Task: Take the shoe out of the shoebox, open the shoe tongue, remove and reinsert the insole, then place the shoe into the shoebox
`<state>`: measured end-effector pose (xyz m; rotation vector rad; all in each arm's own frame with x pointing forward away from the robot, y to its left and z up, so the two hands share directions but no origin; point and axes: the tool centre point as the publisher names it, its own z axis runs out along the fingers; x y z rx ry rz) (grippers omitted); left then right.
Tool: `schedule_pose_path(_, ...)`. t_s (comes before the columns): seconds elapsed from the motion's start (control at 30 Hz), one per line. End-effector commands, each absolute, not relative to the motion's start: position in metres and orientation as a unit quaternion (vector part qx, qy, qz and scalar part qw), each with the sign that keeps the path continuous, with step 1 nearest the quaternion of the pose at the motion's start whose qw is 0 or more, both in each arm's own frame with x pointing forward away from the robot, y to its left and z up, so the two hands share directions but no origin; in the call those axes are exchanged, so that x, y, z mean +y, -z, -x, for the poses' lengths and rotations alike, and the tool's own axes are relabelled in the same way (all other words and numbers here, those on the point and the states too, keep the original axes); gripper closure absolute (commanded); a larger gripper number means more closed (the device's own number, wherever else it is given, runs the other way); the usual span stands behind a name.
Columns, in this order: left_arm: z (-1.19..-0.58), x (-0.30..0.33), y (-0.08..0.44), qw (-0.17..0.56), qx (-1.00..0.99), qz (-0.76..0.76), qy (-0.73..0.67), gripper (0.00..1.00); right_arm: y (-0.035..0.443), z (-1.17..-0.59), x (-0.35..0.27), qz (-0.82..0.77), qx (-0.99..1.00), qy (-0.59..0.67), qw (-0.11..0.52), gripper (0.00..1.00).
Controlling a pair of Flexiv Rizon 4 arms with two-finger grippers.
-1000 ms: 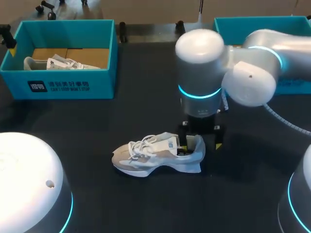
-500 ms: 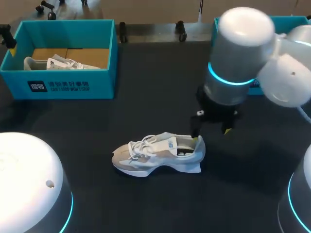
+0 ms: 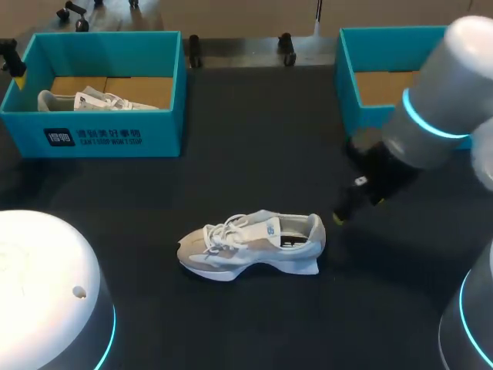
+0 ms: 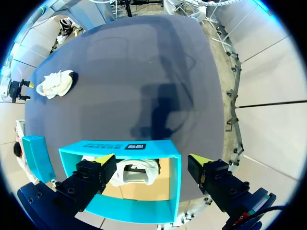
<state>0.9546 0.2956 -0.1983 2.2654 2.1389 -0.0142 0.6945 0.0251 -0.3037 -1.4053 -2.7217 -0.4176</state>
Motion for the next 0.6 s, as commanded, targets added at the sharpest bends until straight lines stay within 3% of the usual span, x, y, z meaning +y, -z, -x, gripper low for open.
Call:
schedule_pose_path(0.03, -0.954, 0.296, 0.198, 0.014, 0.686, -0.727, 0.003, 0.00, 0.300, -0.677, 0.006, 0.207, -0.908, 0.360, 0.050, 0.00)
schedule_pose_path(0.43, -0.954, 0.296, 0.198, 0.014, 0.686, -0.727, 0.003, 0.00, 0.300, -0.677, 0.006, 0.207, -0.908, 0.360, 0.050, 0.00)
schedule_pose_path(0.6, -0.954, 0.296, 0.198, 0.014, 0.686, -0.727, 0.003, 0.00, 0.317, -0.676, -0.004, 0.168, -0.905, 0.390, 0.004, 0.00)
